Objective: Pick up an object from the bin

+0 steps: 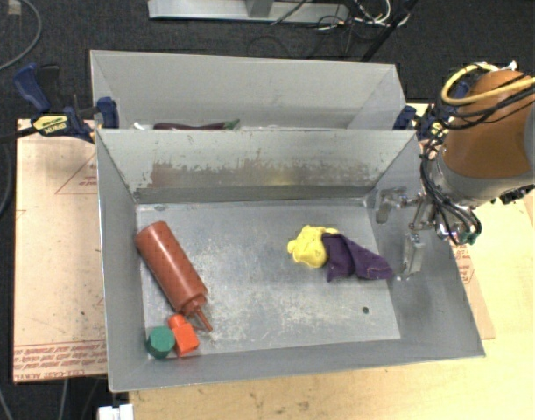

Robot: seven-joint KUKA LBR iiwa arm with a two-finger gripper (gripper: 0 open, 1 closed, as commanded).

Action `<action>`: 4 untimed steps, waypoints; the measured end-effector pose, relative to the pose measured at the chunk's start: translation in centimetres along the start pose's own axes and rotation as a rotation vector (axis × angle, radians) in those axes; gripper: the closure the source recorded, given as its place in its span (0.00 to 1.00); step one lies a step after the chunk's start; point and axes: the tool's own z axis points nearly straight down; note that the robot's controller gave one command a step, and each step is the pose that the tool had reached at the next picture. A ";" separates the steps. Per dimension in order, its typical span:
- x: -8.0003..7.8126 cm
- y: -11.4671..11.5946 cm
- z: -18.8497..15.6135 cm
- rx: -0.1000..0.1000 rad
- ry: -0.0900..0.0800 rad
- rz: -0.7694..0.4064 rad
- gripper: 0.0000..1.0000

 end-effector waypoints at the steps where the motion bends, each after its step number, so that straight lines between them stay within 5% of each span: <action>1: -0.2 0.0 -0.5 0.001 -0.008 -0.003 0.00; 2: -1.1 0.0 2.8 0.003 -0.014 -0.058 0.00; 3: 0.6 2.1 7.3 0.001 -0.008 -0.028 0.00; 4: -0.6 2.2 9.0 -0.001 -0.010 -0.024 0.00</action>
Offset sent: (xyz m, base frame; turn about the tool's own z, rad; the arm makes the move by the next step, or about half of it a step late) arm 0.0187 -0.0015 -0.0869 -0.1417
